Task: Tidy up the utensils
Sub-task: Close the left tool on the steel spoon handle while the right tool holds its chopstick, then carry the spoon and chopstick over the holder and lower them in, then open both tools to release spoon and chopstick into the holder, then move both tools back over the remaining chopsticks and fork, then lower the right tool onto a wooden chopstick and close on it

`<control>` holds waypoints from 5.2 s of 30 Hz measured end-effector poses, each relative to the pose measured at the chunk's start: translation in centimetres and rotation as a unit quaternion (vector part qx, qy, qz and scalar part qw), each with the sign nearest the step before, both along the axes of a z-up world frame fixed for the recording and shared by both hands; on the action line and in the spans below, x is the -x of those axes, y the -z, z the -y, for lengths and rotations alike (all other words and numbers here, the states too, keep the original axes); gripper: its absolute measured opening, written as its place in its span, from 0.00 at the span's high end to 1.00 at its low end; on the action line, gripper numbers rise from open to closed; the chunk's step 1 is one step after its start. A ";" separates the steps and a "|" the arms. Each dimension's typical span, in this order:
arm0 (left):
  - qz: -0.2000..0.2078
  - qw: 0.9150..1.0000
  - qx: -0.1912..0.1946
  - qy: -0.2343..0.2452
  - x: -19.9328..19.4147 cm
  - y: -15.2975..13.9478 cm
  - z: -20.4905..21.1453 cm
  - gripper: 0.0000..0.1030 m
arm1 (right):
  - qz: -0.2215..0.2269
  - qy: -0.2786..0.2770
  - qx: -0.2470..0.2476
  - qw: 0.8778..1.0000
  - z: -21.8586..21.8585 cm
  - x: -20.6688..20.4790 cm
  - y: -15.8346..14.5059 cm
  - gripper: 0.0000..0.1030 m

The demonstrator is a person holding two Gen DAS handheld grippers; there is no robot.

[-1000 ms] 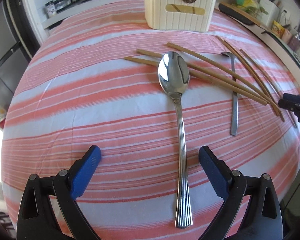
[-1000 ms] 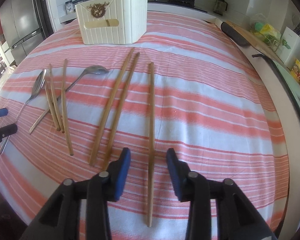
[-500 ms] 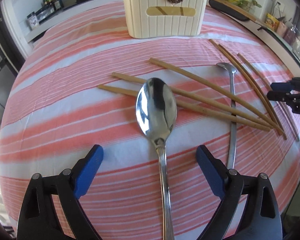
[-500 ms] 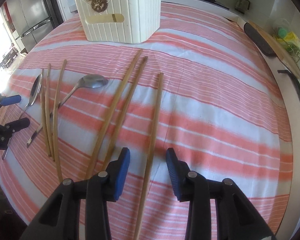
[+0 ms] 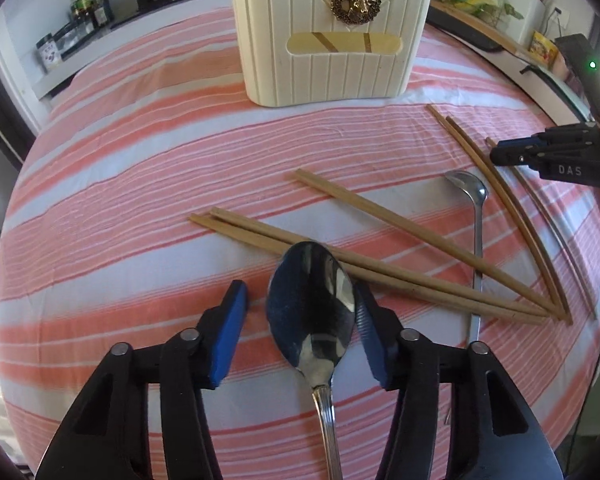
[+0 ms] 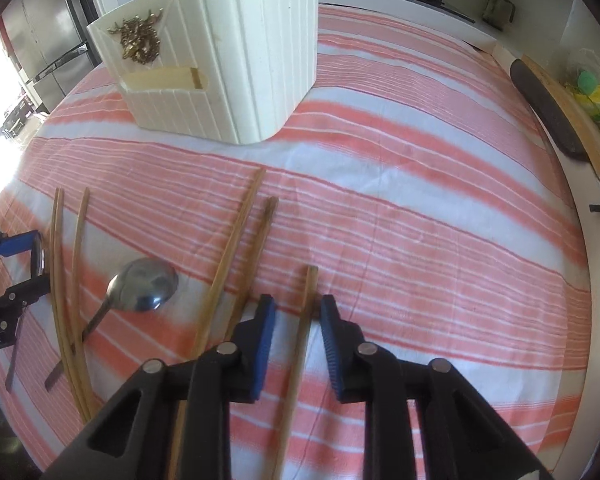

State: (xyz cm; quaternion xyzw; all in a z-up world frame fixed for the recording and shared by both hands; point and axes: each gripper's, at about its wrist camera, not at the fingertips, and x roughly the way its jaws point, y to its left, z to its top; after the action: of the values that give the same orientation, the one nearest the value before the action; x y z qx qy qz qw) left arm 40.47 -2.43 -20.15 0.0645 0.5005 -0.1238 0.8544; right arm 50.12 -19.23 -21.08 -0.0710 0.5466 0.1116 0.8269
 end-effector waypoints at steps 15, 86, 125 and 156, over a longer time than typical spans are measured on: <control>0.104 0.993 0.046 -0.018 4.5 -8.4 -3.9 0.60 | 0.124 0.045 -0.083 0.988 2.7 4.5 -8.9 0.94; 0.095 0.986 0.131 -0.051 -20.1 -15.4 -1.0 0.57 | 0.225 -0.009 -0.152 0.962 -5.7 -13.2 -15.5 0.92; 0.041 0.982 0.145 -0.110 13.3 -2.8 -1.4 0.15 | 0.208 0.158 -0.071 0.963 4.8 22.6 -1.5 0.57; 0.014 0.980 0.058 -0.191 4.1 0.5 3.8 0.13 | 0.197 0.169 -0.095 0.961 5.1 23.0 -0.7 0.57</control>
State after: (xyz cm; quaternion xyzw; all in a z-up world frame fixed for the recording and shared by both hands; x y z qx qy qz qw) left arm 36.34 -6.25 -20.65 -0.0802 0.4834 0.0139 0.8716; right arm 27.17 -24.38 -20.36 0.0808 0.3635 0.0053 0.9281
